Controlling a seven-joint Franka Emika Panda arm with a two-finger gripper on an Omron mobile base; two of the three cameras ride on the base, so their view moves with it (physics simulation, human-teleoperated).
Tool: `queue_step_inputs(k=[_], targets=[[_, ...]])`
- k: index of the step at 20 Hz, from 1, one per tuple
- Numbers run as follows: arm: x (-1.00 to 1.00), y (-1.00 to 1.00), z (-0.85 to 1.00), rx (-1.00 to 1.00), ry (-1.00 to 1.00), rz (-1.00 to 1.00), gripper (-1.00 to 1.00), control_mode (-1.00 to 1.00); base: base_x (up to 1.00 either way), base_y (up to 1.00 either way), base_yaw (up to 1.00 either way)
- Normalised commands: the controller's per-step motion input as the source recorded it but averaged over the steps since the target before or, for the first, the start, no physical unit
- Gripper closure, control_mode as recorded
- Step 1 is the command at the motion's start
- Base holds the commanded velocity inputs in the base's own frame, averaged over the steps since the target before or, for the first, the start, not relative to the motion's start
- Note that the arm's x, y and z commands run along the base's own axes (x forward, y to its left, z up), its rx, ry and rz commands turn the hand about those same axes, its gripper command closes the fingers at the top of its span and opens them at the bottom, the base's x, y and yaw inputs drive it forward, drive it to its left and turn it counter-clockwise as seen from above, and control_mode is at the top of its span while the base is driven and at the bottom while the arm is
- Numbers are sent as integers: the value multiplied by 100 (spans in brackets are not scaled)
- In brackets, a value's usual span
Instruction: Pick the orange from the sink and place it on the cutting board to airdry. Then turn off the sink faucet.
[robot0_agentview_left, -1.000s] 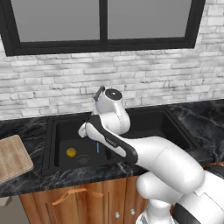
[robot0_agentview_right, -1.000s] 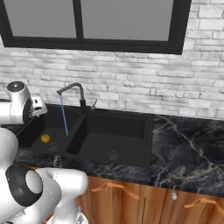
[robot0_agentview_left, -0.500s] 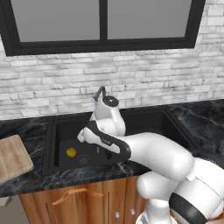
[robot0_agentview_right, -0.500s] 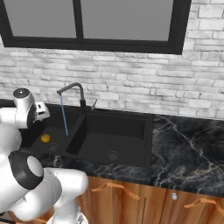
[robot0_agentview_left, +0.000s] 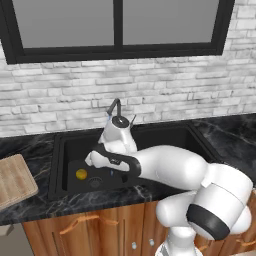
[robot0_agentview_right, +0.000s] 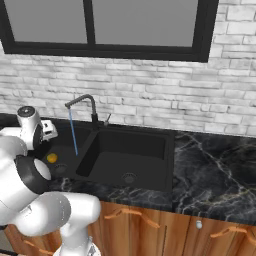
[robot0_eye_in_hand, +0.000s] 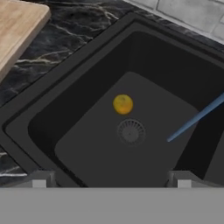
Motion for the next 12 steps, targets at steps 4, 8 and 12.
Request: queue_step_inputs(k=[4,8,12], targets=[[18,16,-30,0,0,1,-100,-100,0,0,0],[15,14,-32,-2,0,0,-100,-100,0,0,0],[9,7,-27,-2,0,0,-100,-100,0,0,0]])
